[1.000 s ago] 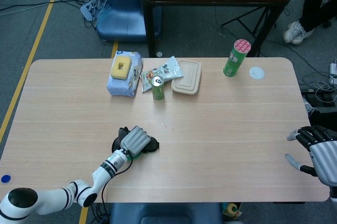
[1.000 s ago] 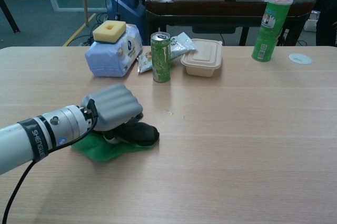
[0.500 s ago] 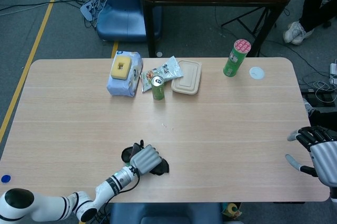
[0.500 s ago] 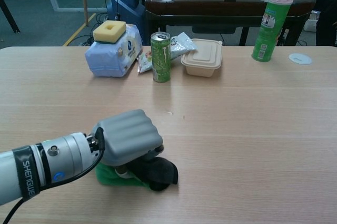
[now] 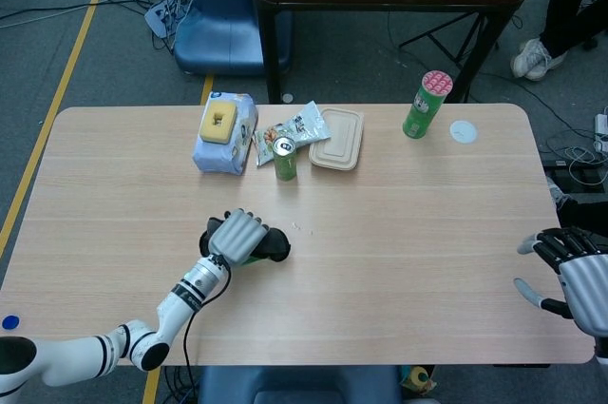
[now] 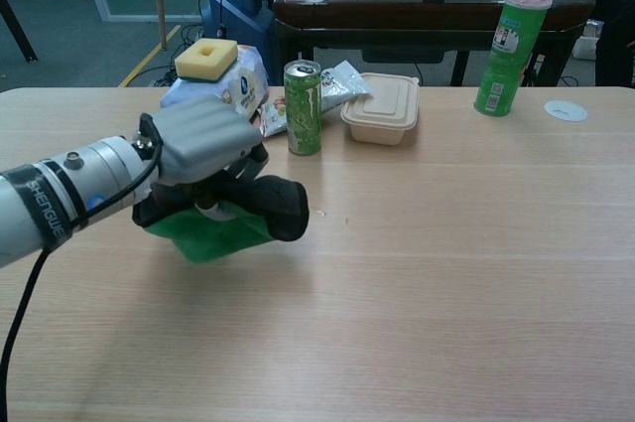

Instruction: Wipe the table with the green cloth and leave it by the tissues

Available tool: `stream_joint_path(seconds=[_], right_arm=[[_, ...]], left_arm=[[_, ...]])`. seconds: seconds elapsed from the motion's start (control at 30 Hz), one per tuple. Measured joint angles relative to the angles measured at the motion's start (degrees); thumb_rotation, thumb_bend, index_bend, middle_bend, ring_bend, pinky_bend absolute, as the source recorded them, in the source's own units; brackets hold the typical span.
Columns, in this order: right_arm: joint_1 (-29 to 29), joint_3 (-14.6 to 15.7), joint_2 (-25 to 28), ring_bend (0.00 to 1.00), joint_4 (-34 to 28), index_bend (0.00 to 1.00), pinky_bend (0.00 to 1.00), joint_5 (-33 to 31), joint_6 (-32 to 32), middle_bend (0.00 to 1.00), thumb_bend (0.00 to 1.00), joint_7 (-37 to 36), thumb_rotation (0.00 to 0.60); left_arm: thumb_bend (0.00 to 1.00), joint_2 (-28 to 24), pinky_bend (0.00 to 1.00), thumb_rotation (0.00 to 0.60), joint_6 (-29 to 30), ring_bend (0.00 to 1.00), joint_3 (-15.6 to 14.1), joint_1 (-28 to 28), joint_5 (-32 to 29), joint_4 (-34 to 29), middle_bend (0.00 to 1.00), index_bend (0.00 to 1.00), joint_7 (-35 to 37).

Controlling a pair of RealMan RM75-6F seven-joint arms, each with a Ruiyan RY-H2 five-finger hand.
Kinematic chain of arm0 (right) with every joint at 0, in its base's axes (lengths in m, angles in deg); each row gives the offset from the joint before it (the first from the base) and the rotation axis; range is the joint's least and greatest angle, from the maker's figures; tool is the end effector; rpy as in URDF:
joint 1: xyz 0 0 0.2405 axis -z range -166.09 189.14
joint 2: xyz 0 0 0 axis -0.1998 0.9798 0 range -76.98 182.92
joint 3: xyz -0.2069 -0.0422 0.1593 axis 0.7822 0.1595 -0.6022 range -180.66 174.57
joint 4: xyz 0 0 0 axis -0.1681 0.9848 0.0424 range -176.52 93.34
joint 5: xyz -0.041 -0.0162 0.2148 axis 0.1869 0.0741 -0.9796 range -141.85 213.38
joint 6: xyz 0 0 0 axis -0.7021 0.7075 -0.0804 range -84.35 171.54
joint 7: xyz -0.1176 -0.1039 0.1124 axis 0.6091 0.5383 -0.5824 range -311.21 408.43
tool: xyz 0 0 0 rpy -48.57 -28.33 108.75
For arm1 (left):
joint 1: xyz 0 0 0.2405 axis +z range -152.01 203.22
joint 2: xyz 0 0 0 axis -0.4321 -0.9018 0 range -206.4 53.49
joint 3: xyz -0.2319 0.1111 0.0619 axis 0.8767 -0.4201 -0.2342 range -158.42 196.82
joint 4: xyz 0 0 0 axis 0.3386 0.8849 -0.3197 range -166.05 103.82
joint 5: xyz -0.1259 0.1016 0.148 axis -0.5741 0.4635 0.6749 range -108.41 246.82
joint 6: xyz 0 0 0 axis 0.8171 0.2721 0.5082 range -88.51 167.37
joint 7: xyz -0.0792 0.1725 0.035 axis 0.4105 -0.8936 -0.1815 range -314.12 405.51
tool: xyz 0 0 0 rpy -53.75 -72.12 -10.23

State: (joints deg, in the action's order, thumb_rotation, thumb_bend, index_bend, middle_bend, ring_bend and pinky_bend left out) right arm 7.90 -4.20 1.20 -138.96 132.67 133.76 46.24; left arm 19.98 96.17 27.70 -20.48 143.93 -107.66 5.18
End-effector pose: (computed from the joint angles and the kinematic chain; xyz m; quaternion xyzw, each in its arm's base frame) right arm -0.2847 -0.2143 0.2076 0.6513 -0.3124 0.4063 0.5596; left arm -0.0977 0.3886 -0.0805 -0.8249 -0.1280 -0.3227 0.4462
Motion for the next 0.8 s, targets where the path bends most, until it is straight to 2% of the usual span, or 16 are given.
stream_joint_path(seconds=[0.3, 0.43, 0.53, 0.63, 0.67, 0.73, 0.8], right_arm=[[-0.27, -0.07, -0.11, 0.28, 0.09, 0.43, 0.25, -0.10, -0.37, 0.39, 0.30, -0.03, 0.600], [-0.23, -0.08, -0.07, 0.28, -0.06, 0.43, 0.25, -0.16, -0.31, 0.39, 0.30, 0.09, 0.600], [-0.16, -0.02, -0.01, 0.28, -0.13, 0.43, 0.25, -0.19, -0.31, 0.39, 0.30, 0.25, 0.600], [-0.11, -0.04, 0.11, 0.28, -0.28, 0.43, 0.25, -0.28, -0.25, 0.40, 0.30, 0.38, 0.600], [-0.10, -0.05, 0.14, 0.28, -0.32, 0.43, 0.25, -0.29, -0.24, 0.40, 0.30, 0.44, 0.600], [-0.13, -0.05, 0.18, 0.28, -0.42, 0.43, 0.25, -0.29, -0.30, 0.40, 0.30, 0.52, 0.600], [-0.22, -0.07, 0.18, 0.28, -0.46, 0.43, 0.25, -0.30, -0.43, 0.40, 0.30, 0.56, 0.600]], left_arm=[[0.19, -0.12, 0.67, 0.600, 0.55, 0.59, 3.17, -0.30, -3.34, 5.97, 0.61, 0.59, 4.78], [0.19, 1.15, 0.66, 0.600, -0.07, 0.50, 3.70, -0.75, -4.60, 10.26, 0.49, 0.49, 6.28], [0.19, 2.29, 0.56, 0.600, -0.86, 0.32, 3.98, -0.96, -5.86, 13.31, 0.29, 0.31, 7.48], [0.18, 2.87, 0.38, 0.600, -1.89, 0.11, 4.31, -1.07, -8.17, 14.55, 0.05, 0.05, 7.25], [0.16, 2.95, 0.33, 0.600, -2.10, 0.07, 4.44, -1.08, -8.83, 14.63, 0.01, 0.01, 7.10], [0.15, 2.89, 0.25, 0.600, -2.20, 0.01, 4.79, -1.01, -9.84, 14.40, 0.00, 0.00, 6.98], [0.14, 2.62, 0.22, 0.600, -1.98, 0.00, 4.98, -0.88, -10.02, 13.79, 0.00, 0.00, 7.23]])
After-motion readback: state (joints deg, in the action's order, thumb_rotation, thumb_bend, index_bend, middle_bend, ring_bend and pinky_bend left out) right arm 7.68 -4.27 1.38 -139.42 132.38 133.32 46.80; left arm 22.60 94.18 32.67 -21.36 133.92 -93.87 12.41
